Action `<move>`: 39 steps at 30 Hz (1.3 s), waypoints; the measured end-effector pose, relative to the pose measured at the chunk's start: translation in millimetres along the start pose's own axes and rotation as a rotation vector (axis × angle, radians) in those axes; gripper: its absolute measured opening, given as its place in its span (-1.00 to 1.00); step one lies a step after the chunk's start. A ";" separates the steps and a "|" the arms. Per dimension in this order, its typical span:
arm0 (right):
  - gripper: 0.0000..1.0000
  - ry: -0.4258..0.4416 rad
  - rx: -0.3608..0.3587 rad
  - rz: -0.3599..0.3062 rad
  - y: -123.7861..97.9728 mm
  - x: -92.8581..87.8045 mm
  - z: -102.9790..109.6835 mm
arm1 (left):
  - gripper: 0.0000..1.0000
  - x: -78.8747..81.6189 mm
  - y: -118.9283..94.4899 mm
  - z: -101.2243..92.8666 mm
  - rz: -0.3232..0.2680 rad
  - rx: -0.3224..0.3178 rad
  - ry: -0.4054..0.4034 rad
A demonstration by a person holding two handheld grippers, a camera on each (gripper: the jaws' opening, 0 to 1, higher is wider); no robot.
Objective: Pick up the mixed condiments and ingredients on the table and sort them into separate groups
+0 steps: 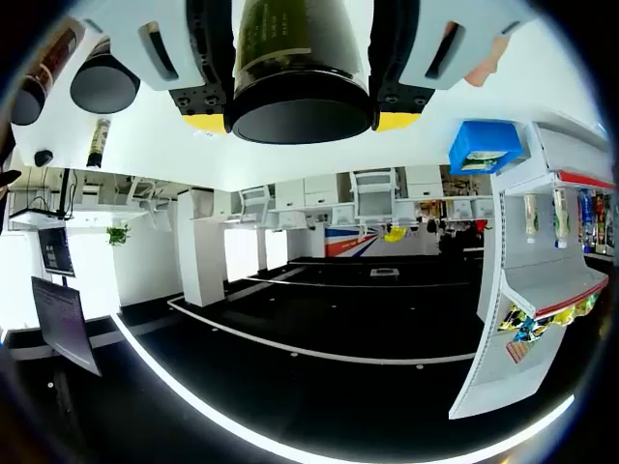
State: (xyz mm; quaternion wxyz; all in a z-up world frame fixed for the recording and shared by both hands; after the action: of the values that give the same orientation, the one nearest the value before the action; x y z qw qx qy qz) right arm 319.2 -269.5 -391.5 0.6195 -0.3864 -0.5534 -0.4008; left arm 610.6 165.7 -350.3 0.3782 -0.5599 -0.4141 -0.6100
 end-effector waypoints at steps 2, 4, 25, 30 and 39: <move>0.72 -0.006 0.000 0.006 0.3 -0.1 0.5 | 0.05 -5.6 3.4 2.0 0.000 -0.001 -0.011; 0.72 -0.009 -0.002 0.007 0.1 0.0 0.5 | 0.05 -12.1 6.4 3.6 0.004 0.004 -0.025; 0.72 -0.020 0.012 0.023 4.1 -0.7 3.6 | 0.05 -60.2 -1.2 -3.3 0.025 0.031 -0.018; 0.72 -0.021 0.007 0.018 2.6 1.4 1.3 | 0.06 -64.6 -4.5 -7.6 0.012 0.023 -0.021; 0.72 -0.055 0.022 0.012 -0.3 13.6 8.4 | 0.06 -69.3 -11.1 -8.6 -0.005 0.001 0.005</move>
State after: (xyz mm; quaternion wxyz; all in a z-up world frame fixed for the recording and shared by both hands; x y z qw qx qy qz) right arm 316.7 -262.8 -377.2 0.6106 -0.3936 -0.5723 -0.3804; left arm 603.2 161.7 -420.6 0.3779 -0.5571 -0.4148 -0.6122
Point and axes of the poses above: the point that each gripper's makers call its tool centre point, and the gripper's own axes: y roughly forward along the fingers, z roughly to its left, x roughly out of its top, the point moved 7 cm from there along -y, roughly backward along the fingers, and after that the axes turned 4 degrees about -z, right-handed, at the moved point
